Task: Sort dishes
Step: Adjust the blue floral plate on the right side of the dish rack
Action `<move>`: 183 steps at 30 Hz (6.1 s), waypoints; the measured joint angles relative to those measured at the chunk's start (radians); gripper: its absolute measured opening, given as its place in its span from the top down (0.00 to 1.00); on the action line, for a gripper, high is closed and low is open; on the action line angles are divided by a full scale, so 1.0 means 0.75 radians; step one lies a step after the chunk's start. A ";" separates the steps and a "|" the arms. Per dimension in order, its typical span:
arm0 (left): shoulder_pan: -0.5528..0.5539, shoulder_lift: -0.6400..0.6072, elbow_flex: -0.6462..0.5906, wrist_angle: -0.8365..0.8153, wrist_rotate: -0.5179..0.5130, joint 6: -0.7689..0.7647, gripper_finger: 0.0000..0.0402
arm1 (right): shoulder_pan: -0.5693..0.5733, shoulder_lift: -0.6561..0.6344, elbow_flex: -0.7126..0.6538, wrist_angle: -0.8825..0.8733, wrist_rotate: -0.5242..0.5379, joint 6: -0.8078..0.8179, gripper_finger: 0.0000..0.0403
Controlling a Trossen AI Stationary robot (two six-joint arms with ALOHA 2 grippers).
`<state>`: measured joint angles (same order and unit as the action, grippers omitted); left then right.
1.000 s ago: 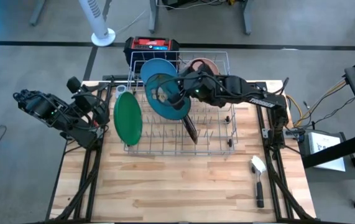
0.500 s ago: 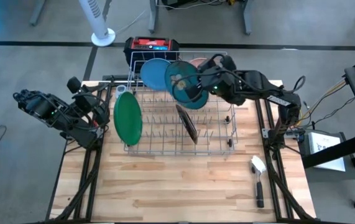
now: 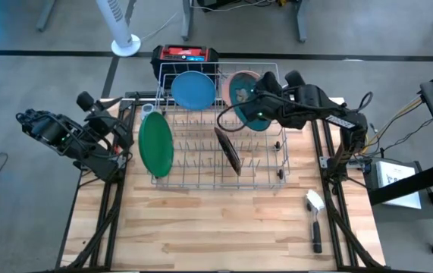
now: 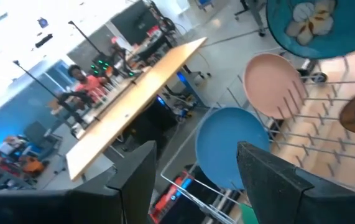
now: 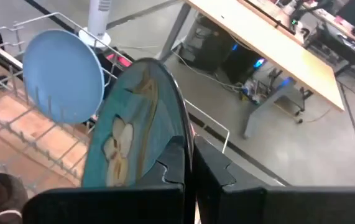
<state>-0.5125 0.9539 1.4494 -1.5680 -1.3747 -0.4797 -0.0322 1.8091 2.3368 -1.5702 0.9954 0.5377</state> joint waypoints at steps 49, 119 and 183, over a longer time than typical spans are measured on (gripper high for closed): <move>0.001 0.029 -0.016 0.007 -0.043 -0.011 0.47 | 0.020 0.006 -0.436 0.000 -0.191 0.105 1.00; 0.000 0.029 -0.016 0.016 -0.041 -0.080 0.47 | 0.030 0.127 -0.485 0.053 -0.243 0.548 1.00; 0.000 0.080 -0.016 0.015 -0.077 -0.109 0.47 | 0.028 0.117 -0.477 -0.002 -0.413 0.891 1.00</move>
<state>-0.5125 1.0138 1.4372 -1.5566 -1.4322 -0.5617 -0.0115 1.8969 1.9792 -1.5719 0.6858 1.2060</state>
